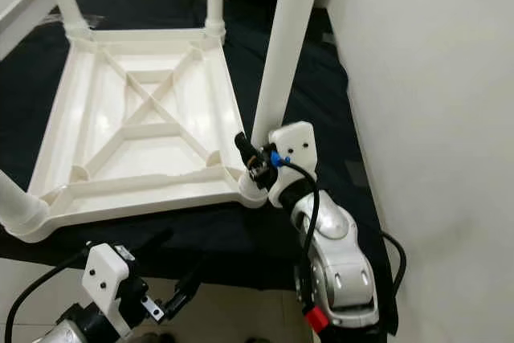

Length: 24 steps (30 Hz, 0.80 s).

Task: Building children table

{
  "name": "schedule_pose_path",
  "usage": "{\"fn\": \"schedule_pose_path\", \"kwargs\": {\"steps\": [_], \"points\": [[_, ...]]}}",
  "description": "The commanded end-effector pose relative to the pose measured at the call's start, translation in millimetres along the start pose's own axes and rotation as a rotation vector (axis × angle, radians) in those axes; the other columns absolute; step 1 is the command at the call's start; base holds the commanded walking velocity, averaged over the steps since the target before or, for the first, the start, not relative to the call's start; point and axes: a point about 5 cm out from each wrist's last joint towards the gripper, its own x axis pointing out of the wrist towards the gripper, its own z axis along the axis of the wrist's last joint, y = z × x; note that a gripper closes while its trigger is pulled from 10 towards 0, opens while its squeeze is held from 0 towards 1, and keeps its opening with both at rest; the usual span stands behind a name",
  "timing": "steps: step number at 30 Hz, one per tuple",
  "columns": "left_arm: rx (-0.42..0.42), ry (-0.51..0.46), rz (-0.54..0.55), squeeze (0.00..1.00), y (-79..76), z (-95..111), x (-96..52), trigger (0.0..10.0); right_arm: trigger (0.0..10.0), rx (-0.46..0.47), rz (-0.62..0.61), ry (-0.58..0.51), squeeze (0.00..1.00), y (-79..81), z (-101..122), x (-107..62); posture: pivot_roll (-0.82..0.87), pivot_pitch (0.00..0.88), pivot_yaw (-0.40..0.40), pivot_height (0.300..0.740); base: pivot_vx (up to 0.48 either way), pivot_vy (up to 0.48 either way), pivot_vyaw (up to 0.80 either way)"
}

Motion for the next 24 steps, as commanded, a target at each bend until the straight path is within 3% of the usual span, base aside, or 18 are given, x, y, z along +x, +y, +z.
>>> {"fn": "schedule_pose_path", "kwargs": {"steps": [1, 2, 3, 4, 12, 13, 14, 15, 16, 18, 24], "points": [[-0.018, 0.022, -0.008, 0.0, -0.8, -5, -1.6, 10.0, 10.0, 0.094, 0.229, 0.087, 1.0, 15.2, -24, 0.1, 0.05, 0.218, -0.078, 0.74, 0.0, 0.0, 0.0], [-0.018, 0.023, -0.007, 0.0, -0.4, -6, -1.5, 10.0, 10.0, 0.136, 0.327, 0.045, 1.0, 21.8, -18, -0.1, 0.05, 0.218, -0.078, 0.74, 0.0, 0.0, 0.0], [-0.018, 0.023, -0.007, 0.0, -0.4, -6, -1.5, 10.0, 10.0, 0.136, 0.327, 0.045, 1.0, 21.8, -18, -0.1, 0.05, 0.218, -0.078, 0.74, 0.0, 0.0, 0.0], [-0.016, 0.024, -0.007, 0.0, 0.2, -6, -1.5, 10.0, 10.0, 0.15, 0.46, 0.008, 1.0, 24.9, -11, -1.2, 0.05, 0.22, -0.076, 0.74, 0.0, 0.0, 0.0], [-0.016, 0.024, -0.007, 0.0, 0.2, -6, -1.5, 10.0, 10.0, 0.15, 0.46, 0.008, 1.0, 24.9, -11, -1.2, 0.05, 0.22, -0.076, 0.74, 0.0, 0.0, 0.0], [-0.015, 0.025, -0.007, 0.0, 0.7, -6, -1.3, 10.0, 10.0, 0.143, 0.551, -0.015, 1.0, 23.3, -2, -2.0, 0.05, 0.226, -0.074, 0.74, 0.0, 0.0, 0.0], [-0.017, 0.026, -0.008, 0.0, -0.7, -5, -0.8, 10.0, 10.0, 0.07, 0.72, -0.012, 0.0, 17.6, 7, 0.8, 0.06, 0.228, -0.068, 0.74, 0.0, 0.0, 0.0], [-0.018, 0.026, -0.01, 0.0, -1.9, -5, -0.4, 10.0, 10.0, 0.019, 0.831, -0.001, 0.0, 12.5, 14, 1.8, 0.06, 0.228, -0.068, 0.74, 0.0, 0.0, 0.0], [-0.018, 0.026, -0.01, 0.0, -1.9, -5, -0.4, 10.0, 10.0, 0.019, 0.831, -0.001, 0.0, 12.5, 14, 1.8, 0.06, 0.228, -0.068, 0.74, 0.0, 0.0, 0.0], [-0.021, 0.027, -0.012, 0.0, -3.1, -5, -0.6, 10.0, 10.0, -0.034, 0.945, 0.0, 0.0, 9.5, 22, 7.4, 0.07, 0.222, -0.063, 0.74, 0.0, 0.0, 0.0], [-0.017, 0.031, -0.014, 0.0, -2.3, -6, -1.3, 10.0, 10.0, -0.046, 1.028, -0.012, 0.0, 8.6, 25, 10.3, 0.08, 0.22, -0.061, 0.74, 0.0, 0.0, 0.0]]}}
